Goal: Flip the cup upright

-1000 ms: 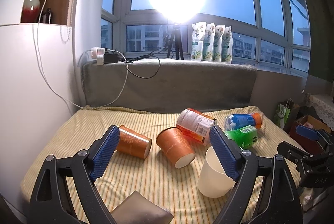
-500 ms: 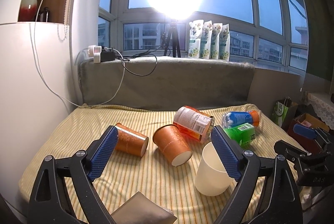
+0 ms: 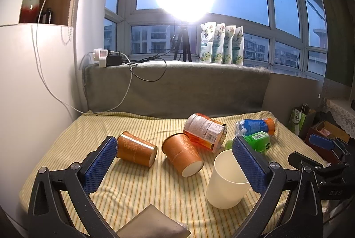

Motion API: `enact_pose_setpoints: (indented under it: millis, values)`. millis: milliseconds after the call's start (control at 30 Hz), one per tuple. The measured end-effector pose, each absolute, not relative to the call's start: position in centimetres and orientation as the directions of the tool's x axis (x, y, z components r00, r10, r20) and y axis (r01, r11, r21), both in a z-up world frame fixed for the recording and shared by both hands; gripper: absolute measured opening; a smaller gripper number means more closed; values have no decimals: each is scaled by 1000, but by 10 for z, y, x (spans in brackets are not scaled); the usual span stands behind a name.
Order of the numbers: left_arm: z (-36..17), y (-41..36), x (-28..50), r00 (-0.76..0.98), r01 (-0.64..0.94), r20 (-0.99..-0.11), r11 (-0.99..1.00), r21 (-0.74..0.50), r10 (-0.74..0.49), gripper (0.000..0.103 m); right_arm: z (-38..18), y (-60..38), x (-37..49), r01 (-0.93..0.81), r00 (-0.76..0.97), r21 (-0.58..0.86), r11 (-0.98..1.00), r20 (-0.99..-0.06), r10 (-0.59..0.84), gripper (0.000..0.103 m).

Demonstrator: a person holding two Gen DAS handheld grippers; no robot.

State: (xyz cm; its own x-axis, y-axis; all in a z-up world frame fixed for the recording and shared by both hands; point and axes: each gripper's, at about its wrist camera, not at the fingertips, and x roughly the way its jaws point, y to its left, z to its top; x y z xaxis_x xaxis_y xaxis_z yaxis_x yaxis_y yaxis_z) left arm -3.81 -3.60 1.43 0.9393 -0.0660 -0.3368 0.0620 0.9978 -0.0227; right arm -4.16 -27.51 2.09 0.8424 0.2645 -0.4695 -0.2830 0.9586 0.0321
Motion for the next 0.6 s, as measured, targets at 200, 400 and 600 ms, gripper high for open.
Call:
enact_pose_setpoints:
  millis: [200,400,600]
  values:
    - [13,-36,-38,938,62,-339,998,-24,-66,103,20,-275,-41,-283,842,32,959,-471,264,103]
    - [13,-36,-38,939,62,-338,998,-22,-66,103,17,-275,-40,-284,838,32,958,-477,264,103]
    - [12,-35,-38,937,64,-343,998,-22,-67,103,15,-275,-40,-282,837,34,959,-480,263,103]
